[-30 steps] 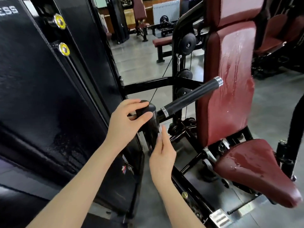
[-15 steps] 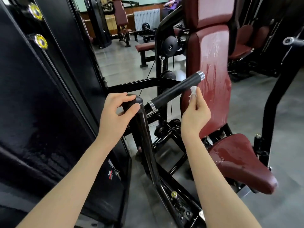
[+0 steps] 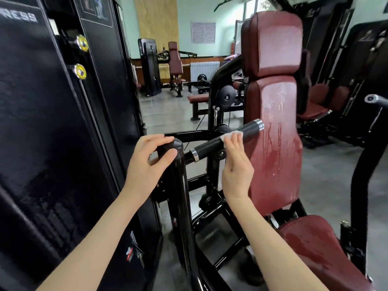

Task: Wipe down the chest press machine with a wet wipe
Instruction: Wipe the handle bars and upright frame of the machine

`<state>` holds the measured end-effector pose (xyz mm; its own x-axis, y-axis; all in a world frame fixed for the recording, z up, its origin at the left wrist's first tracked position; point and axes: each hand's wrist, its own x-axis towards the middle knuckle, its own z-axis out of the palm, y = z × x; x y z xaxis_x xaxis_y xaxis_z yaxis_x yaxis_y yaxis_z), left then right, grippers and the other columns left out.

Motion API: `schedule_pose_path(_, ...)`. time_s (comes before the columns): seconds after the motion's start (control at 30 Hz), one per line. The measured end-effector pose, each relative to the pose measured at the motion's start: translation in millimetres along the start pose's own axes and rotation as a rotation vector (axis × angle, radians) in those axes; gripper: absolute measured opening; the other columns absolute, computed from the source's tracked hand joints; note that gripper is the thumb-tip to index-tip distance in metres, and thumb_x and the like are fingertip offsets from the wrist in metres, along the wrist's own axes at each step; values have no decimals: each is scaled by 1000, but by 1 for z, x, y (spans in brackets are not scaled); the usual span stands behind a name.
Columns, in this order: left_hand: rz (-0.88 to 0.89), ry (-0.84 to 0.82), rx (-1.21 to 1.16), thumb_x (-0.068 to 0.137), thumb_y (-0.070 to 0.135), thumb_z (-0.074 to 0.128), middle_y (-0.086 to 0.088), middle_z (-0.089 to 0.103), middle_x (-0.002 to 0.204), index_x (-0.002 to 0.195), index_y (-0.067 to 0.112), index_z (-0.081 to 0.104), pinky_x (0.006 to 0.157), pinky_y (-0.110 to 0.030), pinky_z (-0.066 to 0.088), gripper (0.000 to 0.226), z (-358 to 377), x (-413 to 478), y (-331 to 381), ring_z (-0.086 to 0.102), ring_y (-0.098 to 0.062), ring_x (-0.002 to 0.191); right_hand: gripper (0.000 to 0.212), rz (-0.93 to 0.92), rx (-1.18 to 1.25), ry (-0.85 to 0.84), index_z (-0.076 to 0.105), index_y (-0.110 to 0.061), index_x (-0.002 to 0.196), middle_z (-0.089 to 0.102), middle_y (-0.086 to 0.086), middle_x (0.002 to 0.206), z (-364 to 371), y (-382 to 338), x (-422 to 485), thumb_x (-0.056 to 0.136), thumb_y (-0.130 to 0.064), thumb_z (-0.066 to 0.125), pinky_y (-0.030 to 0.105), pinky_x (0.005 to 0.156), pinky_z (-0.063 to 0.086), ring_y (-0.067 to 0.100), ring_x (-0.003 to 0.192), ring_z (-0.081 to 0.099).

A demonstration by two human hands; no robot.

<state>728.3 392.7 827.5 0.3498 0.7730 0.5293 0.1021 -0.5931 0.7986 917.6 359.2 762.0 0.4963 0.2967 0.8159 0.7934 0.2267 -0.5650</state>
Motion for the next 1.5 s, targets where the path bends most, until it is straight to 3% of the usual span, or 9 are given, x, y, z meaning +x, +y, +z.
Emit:
schedule_pose_path(0.1, 14, 33, -63, 85, 15, 66, 22, 46, 129, 122, 45, 47, 92, -11, 42, 51, 5, -16, -17, 44, 5, 122, 40, 38, 294, -113, 55, -13, 125, 53, -3, 131, -7, -32, -34, 91, 8, 50, 12, 105, 33, 0, 126, 45)
schedule_pose_path(0.2, -62, 44, -156, 80, 21, 69, 19, 51, 126, 132, 47, 36, 80, -2, 42, 67, 9, -29, -34, 50, 13, 111, 39, 162, 510, -95, 56, -34, 117, 58, -13, 124, -5, -55, -48, 95, -2, 48, 5, 97, 36, -9, 120, 47)
schedule_pose_path(0.4, 12, 20, -172, 73, 36, 67, 15, 58, 121, 139, 43, 34, 93, -20, 43, 74, 17, -32, -58, 54, 6, 109, 52, 66, 562, -149, 50, -30, 133, 47, -25, 136, 31, -31, -132, 92, 1, 48, 12, 103, 36, 4, 129, 44)
schedule_pose_path(0.57, 129, -19, -122, 81, 32, 63, 16, 54, 128, 139, 47, 27, 107, -30, 36, 69, 18, -38, -77, 48, 1, 120, 44, -261, 356, -157, 47, -7, 136, 39, -1, 149, 38, 34, -204, 94, 5, 44, 24, 107, 37, 24, 135, 39)
schedule_pose_path(0.77, 85, -69, -421, 98, 21, 44, 9, 67, 104, 127, 33, 50, 97, -34, 45, 33, 25, -65, -115, 62, -7, 100, 34, -788, 63, -99, 60, 5, 120, 54, 19, 132, 52, 12, -109, 87, 10, 51, 41, 112, 30, 27, 132, 38)
schedule_pose_path(1.0, 60, -91, -574, 100, 30, 35, -1, 65, 109, 122, 19, 59, 83, -35, 49, 34, 27, -73, -133, 61, -18, 92, 40, -1254, -438, -269, 61, -6, 123, 57, 8, 133, 19, 55, -136, 89, -5, 41, 51, 112, 25, 23, 134, 42)
schedule_pose_path(1.17, -29, -108, -567, 98, 42, 34, 2, 69, 112, 118, 19, 62, 83, -36, 54, 42, 28, -90, -147, 66, -17, 95, 52, -1101, -677, -211, 54, -12, 133, 48, 3, 142, 15, -12, -73, 98, -40, 28, 53, 116, 6, 17, 141, 29)
schedule_pose_path(1.4, -96, -120, -676, 96, 49, 31, -8, 63, 123, 123, 12, 59, 100, -48, 45, 54, 24, -102, -169, 59, -27, 113, 53, -1378, -841, -413, 59, -12, 127, 54, 2, 137, 0, 29, -128, 98, -46, 31, 59, 114, 11, 21, 139, 33)
schedule_pose_path(1.5, -113, -130, -733, 96, 49, 32, -9, 64, 121, 120, 12, 59, 99, -50, 44, 52, 23, -99, -172, 61, -27, 109, 55, -1303, -924, -367, 60, -15, 126, 54, 2, 137, 9, -3, -90, 97, -49, 29, 62, 113, 10, 21, 139, 34)
